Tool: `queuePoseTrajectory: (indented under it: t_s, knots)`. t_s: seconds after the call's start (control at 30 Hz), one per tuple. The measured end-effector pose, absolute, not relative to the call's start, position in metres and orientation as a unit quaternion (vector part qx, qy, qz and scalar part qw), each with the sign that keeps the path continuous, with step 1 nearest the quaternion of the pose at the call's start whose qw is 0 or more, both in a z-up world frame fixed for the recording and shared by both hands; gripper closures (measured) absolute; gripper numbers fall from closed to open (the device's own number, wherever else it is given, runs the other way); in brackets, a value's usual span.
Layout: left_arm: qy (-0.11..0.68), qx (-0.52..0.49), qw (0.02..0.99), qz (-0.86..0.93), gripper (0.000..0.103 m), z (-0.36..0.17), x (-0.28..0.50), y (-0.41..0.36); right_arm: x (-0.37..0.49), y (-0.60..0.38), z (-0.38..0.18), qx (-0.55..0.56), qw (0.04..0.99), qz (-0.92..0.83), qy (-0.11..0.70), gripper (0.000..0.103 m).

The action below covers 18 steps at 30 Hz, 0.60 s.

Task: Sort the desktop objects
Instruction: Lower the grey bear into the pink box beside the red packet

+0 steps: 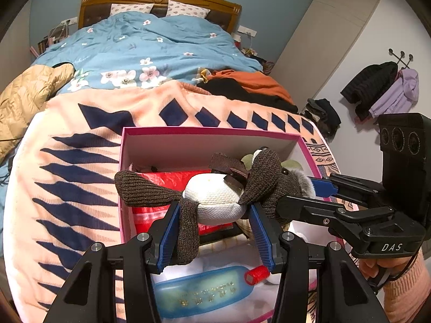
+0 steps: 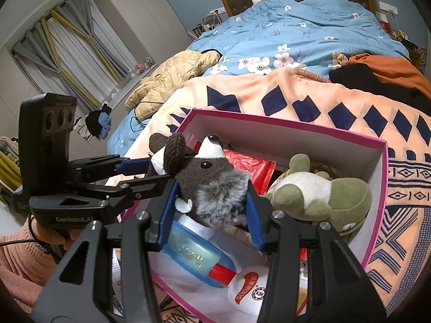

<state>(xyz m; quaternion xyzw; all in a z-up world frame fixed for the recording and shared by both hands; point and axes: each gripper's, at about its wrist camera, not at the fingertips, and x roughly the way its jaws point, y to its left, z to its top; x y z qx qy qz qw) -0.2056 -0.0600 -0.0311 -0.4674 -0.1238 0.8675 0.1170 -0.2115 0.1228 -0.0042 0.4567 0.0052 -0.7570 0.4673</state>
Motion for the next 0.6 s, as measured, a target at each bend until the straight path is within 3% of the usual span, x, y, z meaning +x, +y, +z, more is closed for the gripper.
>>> queuePoseTrajectory:
  t_s: [0.6]
  knots:
    - [-0.128,-0.476,0.105,0.864,0.052,-0.045,-0.217,-0.066,-0.223,0.110,-0.015,0.469,0.461,-0.754,0.019,0.054]
